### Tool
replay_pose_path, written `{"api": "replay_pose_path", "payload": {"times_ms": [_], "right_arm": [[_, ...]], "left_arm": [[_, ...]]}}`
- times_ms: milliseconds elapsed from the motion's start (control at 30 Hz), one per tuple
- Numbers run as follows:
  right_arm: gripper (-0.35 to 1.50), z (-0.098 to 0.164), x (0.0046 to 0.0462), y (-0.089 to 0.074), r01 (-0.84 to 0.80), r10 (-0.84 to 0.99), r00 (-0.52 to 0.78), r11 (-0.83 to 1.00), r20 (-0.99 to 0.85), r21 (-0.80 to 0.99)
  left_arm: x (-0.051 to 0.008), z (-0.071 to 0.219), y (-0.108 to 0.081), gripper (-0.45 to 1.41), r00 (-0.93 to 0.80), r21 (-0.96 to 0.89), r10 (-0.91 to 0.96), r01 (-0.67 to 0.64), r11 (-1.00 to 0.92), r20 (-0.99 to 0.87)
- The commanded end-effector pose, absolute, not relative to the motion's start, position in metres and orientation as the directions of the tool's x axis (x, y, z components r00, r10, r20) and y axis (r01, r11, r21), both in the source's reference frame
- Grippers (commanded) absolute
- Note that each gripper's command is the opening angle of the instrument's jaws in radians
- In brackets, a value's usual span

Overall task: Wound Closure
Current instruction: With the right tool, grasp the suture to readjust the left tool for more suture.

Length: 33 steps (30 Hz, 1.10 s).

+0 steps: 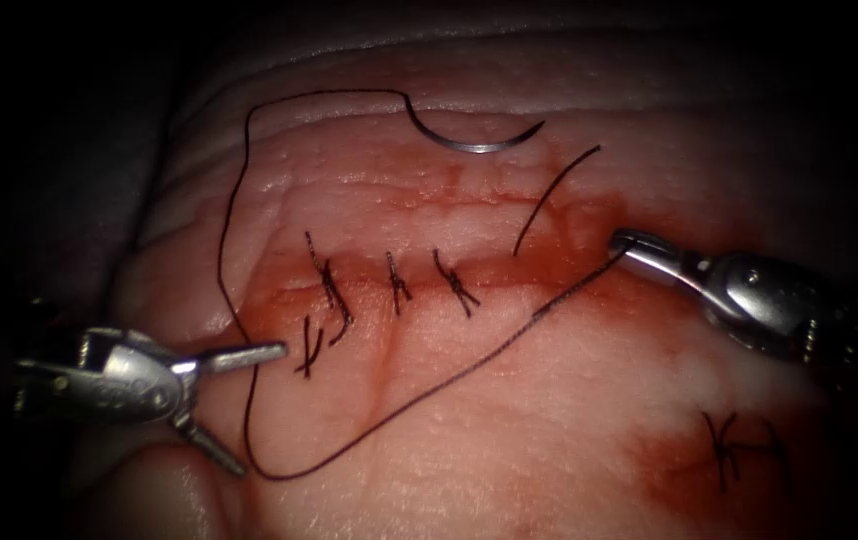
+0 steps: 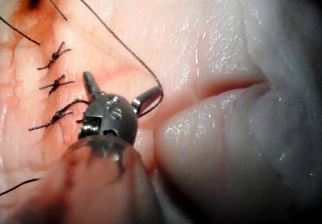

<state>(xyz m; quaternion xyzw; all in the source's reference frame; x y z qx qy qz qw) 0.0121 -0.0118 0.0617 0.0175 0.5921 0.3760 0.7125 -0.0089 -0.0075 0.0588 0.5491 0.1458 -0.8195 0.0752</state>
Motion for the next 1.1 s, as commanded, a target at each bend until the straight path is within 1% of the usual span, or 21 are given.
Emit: {"api": "replay_pose_path", "payload": {"times_ms": [33, 67, 100, 133, 167, 233, 267, 433, 467, 600, 667, 700, 767, 800, 833, 967, 1100], "right_arm": [[-0.35, 0.0622, 0.0128, -0.0122, -0.513, 0.557, 0.015, 0.717, -0.831, 0.472], [-0.35, 0.0622, 0.0128, -0.0122, -0.513, 0.557, 0.015, 0.717, -0.830, 0.472], [-0.35, 0.0622, 0.0128, -0.0122, -0.513, 0.557, 0.015, 0.717, -0.830, 0.472], [-0.35, 0.0622, 0.0128, -0.0122, -0.513, 0.557, 0.015, 0.717, -0.830, 0.472], [-0.35, 0.0622, 0.0128, -0.0122, -0.513, 0.557, 0.015, 0.717, -0.830, 0.472], [-0.35, 0.0622, 0.0128, -0.0123, -0.514, 0.557, 0.015, 0.717, -0.831, 0.471], [-0.35, 0.0622, 0.0128, -0.0123, -0.513, 0.558, 0.018, 0.717, -0.830, 0.471], [-0.35, 0.0621, 0.0129, -0.0123, -0.513, 0.559, 0.020, 0.718, -0.829, 0.471], [-0.35, 0.0621, 0.0129, -0.0123, -0.513, 0.559, 0.020, 0.718, -0.829, 0.471], [-0.35, 0.0621, 0.0129, -0.0123, -0.513, 0.559, 0.020, 0.717, -0.829, 0.471], [-0.35, 0.0621, 0.0129, -0.0123, -0.513, 0.559, 0.020, 0.717, -0.829, 0.471], [-0.35, 0.0621, 0.0130, -0.0123, -0.513, 0.560, 0.023, 0.718, -0.828, 0.471], [-0.35, 0.0620, 0.0130, -0.0124, -0.513, 0.560, 0.023, 0.718, -0.828, 0.471], [-0.35, 0.0620, 0.0130, -0.0124, -0.513, 0.560, 0.023, 0.718, -0.828, 0.471], [-0.35, 0.0620, 0.0130, -0.0124, -0.513, 0.560, 0.023, 0.718, -0.828, 0.471], [-0.35, 0.0620, 0.0130, -0.0124, -0.513, 0.560, 0.023, 0.718, -0.828, 0.471], [-0.35, 0.0620, 0.0130, -0.0124, -0.513, 0.561, 0.025, 0.718, -0.828, 0.471]], "left_arm": [[-0.0098, 0.0598, -0.0081, 0.52, -0.394, -0.178, 0.061, 0.269, -0.947, -0.917], [-0.0099, 0.0600, -0.0083, 0.49, -0.400, -0.193, 0.075, 0.264, -0.945, -0.914], [-0.0102, 0.0603, -0.0085, 0.41, -0.417, -0.226, 0.110, 0.241, -0.944, -0.902], [-0.0105, 0.0608, -0.0088, 0.29, -0.450, -0.290, 0.179, 0.190, -0.938, -0.875], [-0.0107, 0.0612, -0.0090, 0.22, -0.468, -0.325, 0.218, 0.159, -0.932, -0.856], [-0.0110, 0.0618, -0.0092, 0.12, -0.487, -0.348, 0.244, 0.133, -0.928, -0.839], [-0.0112, 0.0621, -0.0093, 0.10, -0.491, -0.356, 0.253, 0.127, -0.926, -0.834], [-0.0118, 0.0636, -0.0110, 0.12, -0.567, -0.363, 0.220, 0.152, -0.919, -0.794], [-0.0117, 0.0639, -0.0114, 0.17, -0.584, -0.363, 0.209, 0.158, -0.919, -0.784], [-0.0112, 0.0639, -0.0118, 0.24, -0.597, -0.373, 0.197, 0.186, -0.909, -0.777], [-0.0108, 0.0636, -0.0110, 0.52, -0.583, -0.377, 0.210, 0.181, -0.908, -0.785], [-0.0107, 0.0633, -0.0102, 0.42, -0.569, -0.368, 0.224, 0.150, -0.918, -0.792], [-0.0106, 0.0630, -0.0093, 0.47, -0.552, -0.366, 0.241, 0.127, -0.922, -0.799], [-0.0104, 0.0627, -0.0087, 0.29, -0.534, -0.361, 0.256, 0.100, -0.927, -0.806], [-0.0103, 0.0624, -0.0083, 0.26, -0.520, -0.362, 0.267, 0.087, -0.928, -0.811], [-0.0101, 0.0618, -0.0081, 0.21, -0.510, -0.376, 0.290, 0.072, -0.924, -0.810], [-0.0105, 0.0620, -0.0100, 0.19, -0.547, -0.415, 0.292, 0.113, -0.903, -0.785]]}}
